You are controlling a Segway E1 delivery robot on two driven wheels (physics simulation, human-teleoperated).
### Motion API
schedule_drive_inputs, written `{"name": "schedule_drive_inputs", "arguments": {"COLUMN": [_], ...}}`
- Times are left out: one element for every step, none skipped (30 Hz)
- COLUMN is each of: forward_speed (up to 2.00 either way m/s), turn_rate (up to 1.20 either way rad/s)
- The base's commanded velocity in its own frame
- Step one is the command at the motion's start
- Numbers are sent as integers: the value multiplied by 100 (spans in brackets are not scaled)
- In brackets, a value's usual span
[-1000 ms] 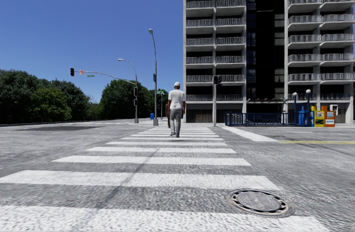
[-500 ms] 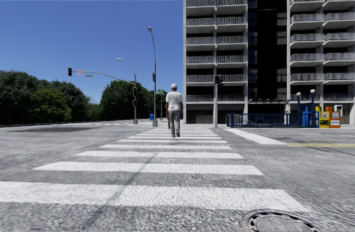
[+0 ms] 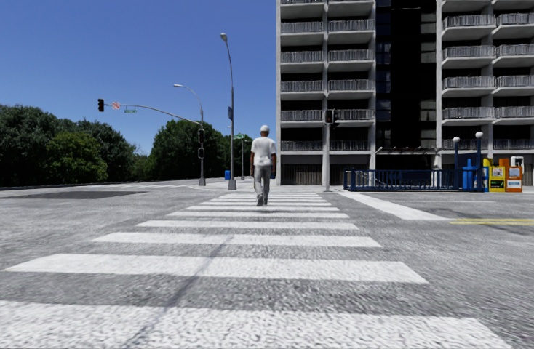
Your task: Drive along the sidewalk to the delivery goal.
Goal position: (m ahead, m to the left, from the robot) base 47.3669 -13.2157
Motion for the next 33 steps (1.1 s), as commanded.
{"name": "schedule_drive_inputs", "arguments": {"forward_speed": [118,122,124,124,126,127,128,130,134,140,146,150,153,156,160,165,167,169,169,169,169,169,169,169,169,169,169,169,169,169,169,169,169], "turn_rate": [-1,-1,-1,-1,-1,-1,-1,-1,-1,-1,-1,-1,-1,-1,-1,-1,-1,-1,-1,-1,-1,-1,-1,-1,-1,-1,-1,-1,-1,-1,-1,-1,-1]}}
